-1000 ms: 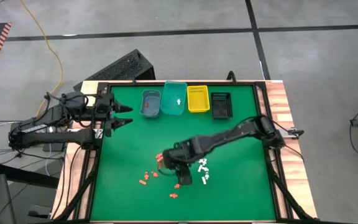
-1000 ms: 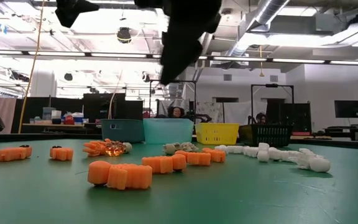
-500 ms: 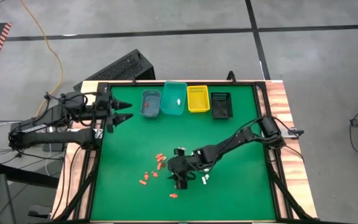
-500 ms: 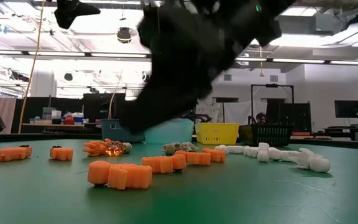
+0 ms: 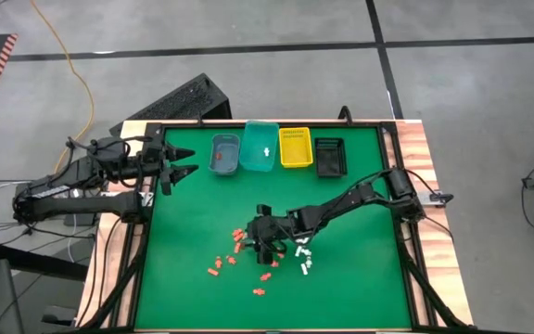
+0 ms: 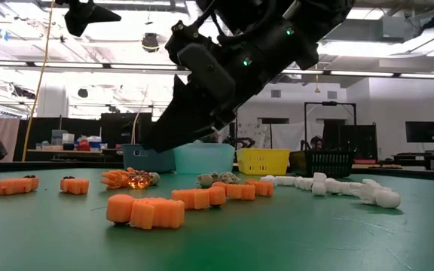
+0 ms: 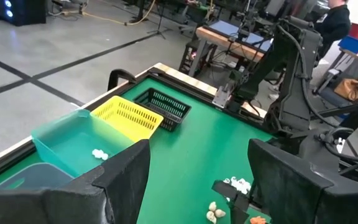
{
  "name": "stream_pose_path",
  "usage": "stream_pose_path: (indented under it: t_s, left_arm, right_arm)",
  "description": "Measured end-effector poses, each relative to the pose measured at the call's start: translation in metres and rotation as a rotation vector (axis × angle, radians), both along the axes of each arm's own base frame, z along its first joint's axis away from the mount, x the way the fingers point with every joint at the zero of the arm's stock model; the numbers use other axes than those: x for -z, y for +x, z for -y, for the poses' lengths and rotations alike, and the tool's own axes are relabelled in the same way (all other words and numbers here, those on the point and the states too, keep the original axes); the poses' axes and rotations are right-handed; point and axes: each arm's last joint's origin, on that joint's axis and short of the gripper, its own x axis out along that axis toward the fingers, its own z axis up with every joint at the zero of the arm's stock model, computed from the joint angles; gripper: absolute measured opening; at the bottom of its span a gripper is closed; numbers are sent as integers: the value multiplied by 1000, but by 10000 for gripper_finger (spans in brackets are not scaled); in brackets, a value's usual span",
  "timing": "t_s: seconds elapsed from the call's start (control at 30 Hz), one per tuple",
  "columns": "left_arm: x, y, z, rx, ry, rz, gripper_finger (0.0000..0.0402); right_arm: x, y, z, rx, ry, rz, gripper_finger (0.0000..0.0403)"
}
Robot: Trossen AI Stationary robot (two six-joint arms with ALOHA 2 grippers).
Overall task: Sort Halloween decoration
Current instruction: Put the orange pumpkin toy into the blue bin
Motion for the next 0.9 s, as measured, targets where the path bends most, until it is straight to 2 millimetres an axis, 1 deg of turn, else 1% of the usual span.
stream_pose_path:
  t_s: [0.1,0.2,0.3,0.4,0.5,0.73,0.83,0.9]
  left_arm:
    - [0,0,0,-1,4,-1,261]
    - [0,0,0,-1,3,-5,261]
    - [0,0,0,-1,3,-6,261]
    - [1,0,0,-3,1,-13,261]
    - [2,0,0,-6,0,-21,261]
    - [3,0,0,-8,-1,-28,261]
    - [3,-1,0,-8,-2,-35,261]
    - [4,-1,0,-7,4,-40,261]
  right_arm:
    - [0,-2,-7,-25,-7,2,218]
    - [5,0,-13,-48,-21,19,218]
    - [11,8,-13,-46,-15,66,218]
    - [21,10,-10,-29,-19,51,218]
    - [22,13,-5,-12,-10,47,218]
    - [21,13,-7,-24,-19,54,218]
    - [29,14,-11,-32,-13,48,218]
    - [40,13,-16,-44,-15,28,218]
